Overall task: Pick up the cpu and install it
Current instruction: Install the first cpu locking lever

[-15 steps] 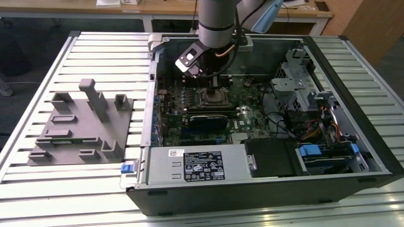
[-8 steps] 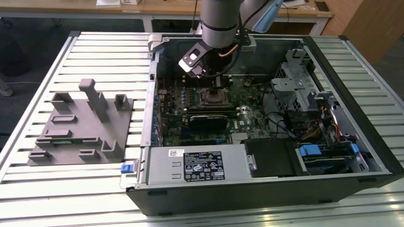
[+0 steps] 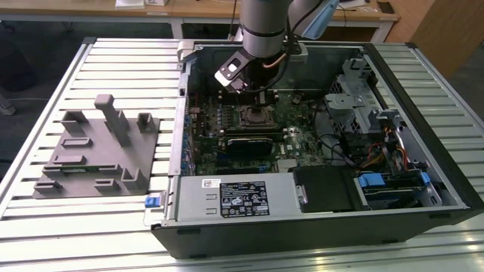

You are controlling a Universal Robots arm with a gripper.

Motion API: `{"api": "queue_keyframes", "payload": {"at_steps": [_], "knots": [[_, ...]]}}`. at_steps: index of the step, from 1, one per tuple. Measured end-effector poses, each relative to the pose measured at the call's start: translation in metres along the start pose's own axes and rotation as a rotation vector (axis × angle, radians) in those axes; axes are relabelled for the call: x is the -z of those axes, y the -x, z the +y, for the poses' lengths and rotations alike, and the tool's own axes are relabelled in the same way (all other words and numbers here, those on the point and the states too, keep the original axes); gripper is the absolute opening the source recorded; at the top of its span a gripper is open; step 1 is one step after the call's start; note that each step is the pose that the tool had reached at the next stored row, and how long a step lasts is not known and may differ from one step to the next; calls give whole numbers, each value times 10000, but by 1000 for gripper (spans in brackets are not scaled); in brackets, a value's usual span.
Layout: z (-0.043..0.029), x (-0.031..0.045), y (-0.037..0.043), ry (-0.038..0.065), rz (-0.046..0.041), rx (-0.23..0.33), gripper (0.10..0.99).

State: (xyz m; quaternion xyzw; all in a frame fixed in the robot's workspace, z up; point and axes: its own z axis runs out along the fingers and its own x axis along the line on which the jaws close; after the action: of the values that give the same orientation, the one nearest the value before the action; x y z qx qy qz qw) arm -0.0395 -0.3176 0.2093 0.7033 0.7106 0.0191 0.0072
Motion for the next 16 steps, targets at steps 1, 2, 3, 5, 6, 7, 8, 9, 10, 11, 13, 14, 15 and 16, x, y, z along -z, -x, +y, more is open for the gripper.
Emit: {"api": "queue_keyframes", "payload": {"at_steps": [1,2,3,5,6,7,8,9,10,11,13,14,15,16], "knots": [[1,13,1,1,2,1,106],[1,28,0,1,1,1,106],[2,42,0,1,2,1,106],[3,73,0,1,2,1,106],[3,87,0,1,2,1,106],[4,103,-1,1,1,1,106],[5,125,-1,1,2,1,106],[6,148,-1,2,3,1,106],[9,242,-3,1,3,1,106],[11,291,-4,2,4,1,106],[14,381,-5,2,3,0,106],[16,428,-6,1,2,1,106],[18,472,-7,2,4,1,106],[19,518,-7,1,1,1,106]]}}
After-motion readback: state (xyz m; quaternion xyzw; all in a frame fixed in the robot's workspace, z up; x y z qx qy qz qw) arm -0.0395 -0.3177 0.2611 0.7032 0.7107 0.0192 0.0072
